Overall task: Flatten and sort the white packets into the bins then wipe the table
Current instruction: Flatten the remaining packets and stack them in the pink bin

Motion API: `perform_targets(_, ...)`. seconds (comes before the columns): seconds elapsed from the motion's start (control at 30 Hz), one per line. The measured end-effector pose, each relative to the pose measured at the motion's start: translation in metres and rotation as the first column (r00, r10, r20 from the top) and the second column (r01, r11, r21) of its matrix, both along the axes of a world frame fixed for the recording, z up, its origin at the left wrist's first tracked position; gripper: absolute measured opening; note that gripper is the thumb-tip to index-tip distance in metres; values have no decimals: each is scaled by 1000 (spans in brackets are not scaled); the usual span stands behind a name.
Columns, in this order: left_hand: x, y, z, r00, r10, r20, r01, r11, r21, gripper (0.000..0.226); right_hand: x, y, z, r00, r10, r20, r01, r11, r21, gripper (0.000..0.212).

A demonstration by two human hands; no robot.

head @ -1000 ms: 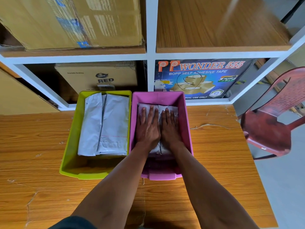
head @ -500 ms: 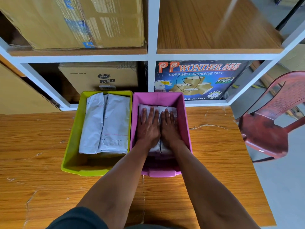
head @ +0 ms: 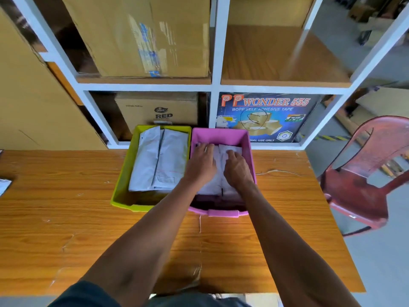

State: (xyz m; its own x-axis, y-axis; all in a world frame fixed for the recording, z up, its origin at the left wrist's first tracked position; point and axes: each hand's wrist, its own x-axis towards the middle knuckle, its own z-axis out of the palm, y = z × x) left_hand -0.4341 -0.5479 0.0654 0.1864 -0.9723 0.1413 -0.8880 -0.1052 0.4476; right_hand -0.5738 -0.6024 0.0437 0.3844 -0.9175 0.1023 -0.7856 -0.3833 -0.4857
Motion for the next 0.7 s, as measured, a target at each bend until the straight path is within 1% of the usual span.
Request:
perform_targets(0.1,11,31,14,999,49,-1,-49,998,-30,44,10,21,13,999,14,51,-10,996,-86,40)
perform_targets(0.13,14,42,17,998,64,4,-64,997,-40,45,15,29,17,997,28,78,-19,994,-111,37)
perform_targets(0.23,24,78,26,993,117,14,-116,991,-64,44,32,58,27,990,59,126,-44,992,-118,25)
perform_targets(0.3,33,103,31,986,162,30,-160,985,-62,44,45,78,31,981,119,151,-94,982,-166,20)
perform_targets(0.47,65,172,28,966,255,48,-251,965,-72,43,76,138,44,960,174,222,-124,967,-221,24)
perform_targets(0.63,105,243,22,934,355,32,-353,933,-64,43,114,200,46,948,256,189,-200,941,-273,17)
perform_targets(0.7,127,280,18,920,391,23,-389,919,-63,43,138,232,40,935,307,178,-250,926,-284,20)
